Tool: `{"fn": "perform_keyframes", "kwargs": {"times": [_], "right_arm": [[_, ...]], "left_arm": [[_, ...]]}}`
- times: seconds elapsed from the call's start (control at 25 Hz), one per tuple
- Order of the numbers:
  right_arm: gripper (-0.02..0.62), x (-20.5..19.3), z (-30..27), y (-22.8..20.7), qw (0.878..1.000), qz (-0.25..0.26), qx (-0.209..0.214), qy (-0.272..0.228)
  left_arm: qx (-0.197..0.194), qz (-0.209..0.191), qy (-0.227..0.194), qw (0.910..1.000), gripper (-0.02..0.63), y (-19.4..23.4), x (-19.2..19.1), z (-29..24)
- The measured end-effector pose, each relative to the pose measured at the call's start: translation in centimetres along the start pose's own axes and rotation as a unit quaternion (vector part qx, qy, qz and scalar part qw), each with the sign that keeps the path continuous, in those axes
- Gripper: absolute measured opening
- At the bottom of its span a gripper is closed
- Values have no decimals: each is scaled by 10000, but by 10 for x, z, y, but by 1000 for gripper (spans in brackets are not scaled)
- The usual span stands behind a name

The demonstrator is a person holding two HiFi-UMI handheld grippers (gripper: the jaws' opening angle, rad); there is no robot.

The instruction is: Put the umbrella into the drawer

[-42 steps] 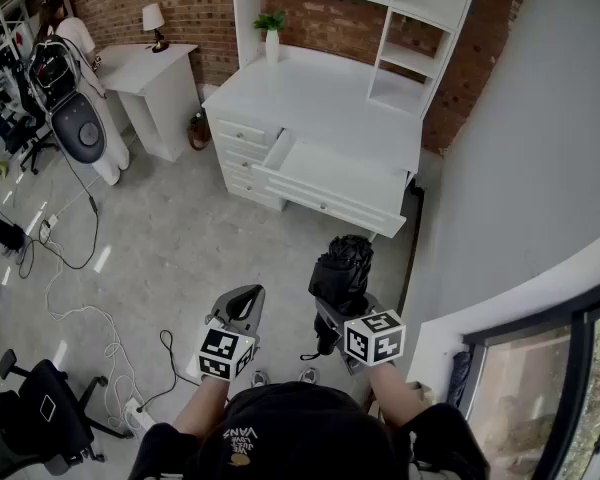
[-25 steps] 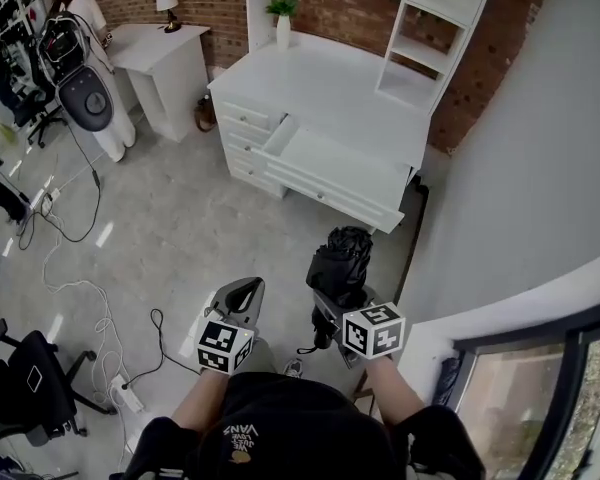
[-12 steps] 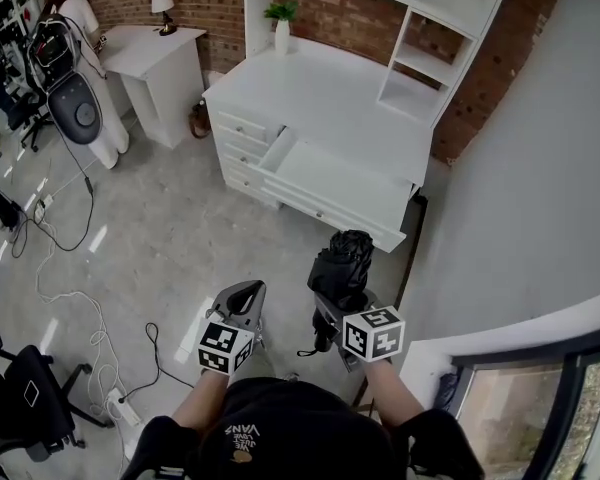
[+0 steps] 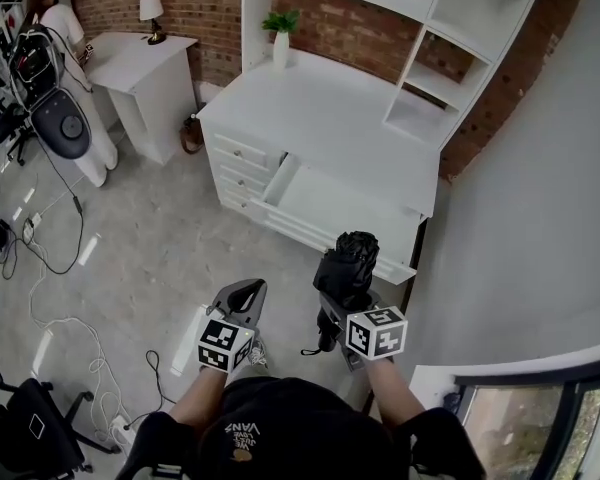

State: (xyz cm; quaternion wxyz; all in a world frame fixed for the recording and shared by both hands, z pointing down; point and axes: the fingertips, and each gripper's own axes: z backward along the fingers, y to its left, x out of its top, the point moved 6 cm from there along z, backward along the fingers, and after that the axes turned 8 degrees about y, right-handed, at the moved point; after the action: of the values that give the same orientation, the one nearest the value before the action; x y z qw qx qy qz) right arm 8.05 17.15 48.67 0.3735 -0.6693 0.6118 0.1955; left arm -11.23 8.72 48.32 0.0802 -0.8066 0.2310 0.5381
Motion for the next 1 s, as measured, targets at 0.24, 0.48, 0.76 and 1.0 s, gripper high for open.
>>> {"fn": "perform_keyframes", "kwargs": {"times": [0.24,0.48,0.76,1.0], "right_arm": [[238,52,-48,-9,9997,-79,-219,-45],[238,92,-86,-18,9991,-104,-382,-150],[238,129,-114,-46,9986,32,-509,-165],[238,161,-145,-81,9988,275,-413,12]], "left_arm": [[-204,-85,91,9997,6,63,23,-30],[-336,-215,191,9990,6,112,36,-50],[-337,-175,193,9991,6,136,46,-73],[-100,34,262,9996,6,152,51,-101]]}}
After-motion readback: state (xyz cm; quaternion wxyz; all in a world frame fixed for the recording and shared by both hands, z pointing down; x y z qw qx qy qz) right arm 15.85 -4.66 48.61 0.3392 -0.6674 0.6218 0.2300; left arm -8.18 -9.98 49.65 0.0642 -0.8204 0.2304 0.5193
